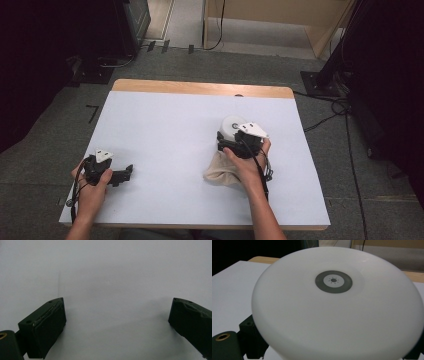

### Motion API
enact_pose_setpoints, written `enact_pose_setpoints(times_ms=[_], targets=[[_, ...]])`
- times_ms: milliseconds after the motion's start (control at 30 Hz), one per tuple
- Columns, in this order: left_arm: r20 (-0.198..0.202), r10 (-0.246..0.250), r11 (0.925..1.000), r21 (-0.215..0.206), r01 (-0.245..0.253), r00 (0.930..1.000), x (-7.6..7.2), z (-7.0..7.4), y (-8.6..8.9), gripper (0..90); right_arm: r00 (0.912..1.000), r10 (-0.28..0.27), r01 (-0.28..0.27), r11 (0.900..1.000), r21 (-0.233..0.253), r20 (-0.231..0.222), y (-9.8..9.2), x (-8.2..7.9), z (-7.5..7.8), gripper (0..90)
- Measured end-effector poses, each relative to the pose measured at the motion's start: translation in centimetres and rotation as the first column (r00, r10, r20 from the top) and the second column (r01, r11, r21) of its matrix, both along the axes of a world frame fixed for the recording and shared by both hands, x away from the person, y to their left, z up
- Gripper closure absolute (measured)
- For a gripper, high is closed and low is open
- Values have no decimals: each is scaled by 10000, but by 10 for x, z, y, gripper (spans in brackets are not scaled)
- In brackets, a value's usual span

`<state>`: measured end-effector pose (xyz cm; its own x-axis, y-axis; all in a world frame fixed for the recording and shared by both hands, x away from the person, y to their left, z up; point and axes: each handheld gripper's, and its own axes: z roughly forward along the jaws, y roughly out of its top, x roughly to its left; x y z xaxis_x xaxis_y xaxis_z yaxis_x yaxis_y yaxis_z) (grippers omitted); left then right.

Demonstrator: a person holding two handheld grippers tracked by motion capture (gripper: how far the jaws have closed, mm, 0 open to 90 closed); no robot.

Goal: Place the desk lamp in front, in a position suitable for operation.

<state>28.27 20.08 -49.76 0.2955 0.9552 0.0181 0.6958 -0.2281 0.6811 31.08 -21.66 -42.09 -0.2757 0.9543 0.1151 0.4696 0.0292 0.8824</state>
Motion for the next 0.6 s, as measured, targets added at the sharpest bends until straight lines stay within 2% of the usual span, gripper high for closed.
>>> enact_pose_setpoints(times_ms=[33,67,133,200,267,333,400,433,600], targets=[[0,0,10000,0,0,10000,0,0,0,10,10000,0,0,10000,0,0,0,0,0,81],[3,0,10000,0,0,10000,0,0,0,10,9997,233,-233,9997,9,-56,11,0,-1,81],[4,-4,10000,-2,4,10000,0,0,0,9,9994,340,-340,9994,3,-78,17,0,-2,81],[7,0,10000,-7,0,10000,0,0,0,9,9972,743,-743,9972,2,-113,35,0,-5,81],[7,1,10000,-7,-1,10000,0,0,0,9,9962,868,-868,9962,-25,-123,41,0,-6,81],[6,2,10000,-10,-2,10000,0,0,0,8,9924,1213,-1215,9926,-91,-184,59,0,-10,81],[3,1,10000,-12,-1,10000,0,0,0,7,9914,1301,-1304,9913,-167,-163,62,0,-11,81],[-12,-4,10000,-3,4,10000,0,0,0,7,9884,1501,-1506,9883,-228,-221,72,-1,-14,81],[-19,10,10000,10,-10,10000,0,0,-1,5,9794,1982,-1995,9794,-326,-392,94,-4,-21,81]])
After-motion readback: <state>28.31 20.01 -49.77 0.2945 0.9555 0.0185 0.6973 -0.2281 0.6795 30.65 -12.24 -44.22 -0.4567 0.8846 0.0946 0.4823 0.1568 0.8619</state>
